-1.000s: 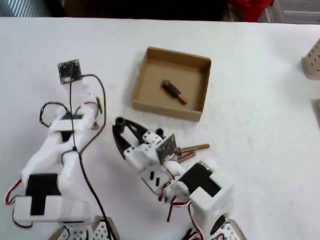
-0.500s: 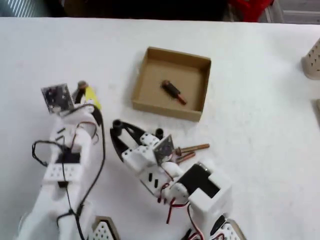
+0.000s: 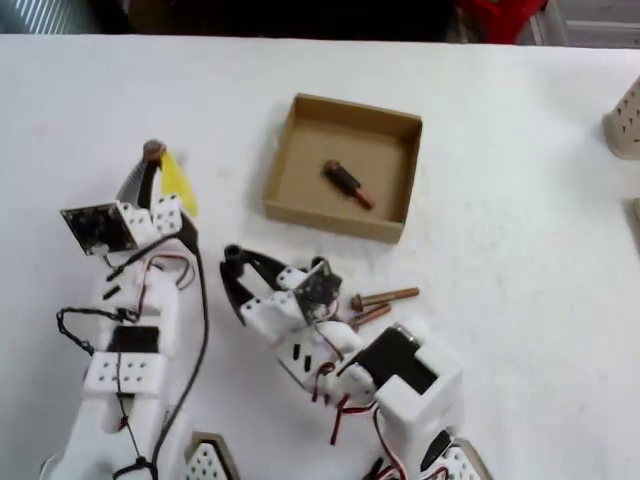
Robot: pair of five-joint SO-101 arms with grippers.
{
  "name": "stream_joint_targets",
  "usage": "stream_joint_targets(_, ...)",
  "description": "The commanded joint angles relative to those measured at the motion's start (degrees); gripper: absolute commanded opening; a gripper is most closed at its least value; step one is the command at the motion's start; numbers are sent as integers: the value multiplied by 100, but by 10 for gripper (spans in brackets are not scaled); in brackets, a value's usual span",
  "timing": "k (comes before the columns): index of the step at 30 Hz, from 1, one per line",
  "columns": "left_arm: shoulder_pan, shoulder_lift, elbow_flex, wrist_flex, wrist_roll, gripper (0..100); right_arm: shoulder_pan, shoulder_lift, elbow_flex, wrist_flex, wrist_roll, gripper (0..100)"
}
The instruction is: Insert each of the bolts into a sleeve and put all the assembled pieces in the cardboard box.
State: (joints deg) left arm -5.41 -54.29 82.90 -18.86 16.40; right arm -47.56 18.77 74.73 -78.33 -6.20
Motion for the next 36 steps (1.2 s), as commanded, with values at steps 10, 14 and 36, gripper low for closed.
stream_joint_targets(10, 1156, -286, -475, 879, -1327, 20, 4, 365, -369, -356, -35, 15)
stream_joint_targets(14, 1244, -286, 114, 149, -976, 20, 13, 374, -378, -338, -35, 15)
stream_joint_targets(36, 1253, -2123, -18, 2576, -105, 20, 4, 374, -369, -321, -35, 15)
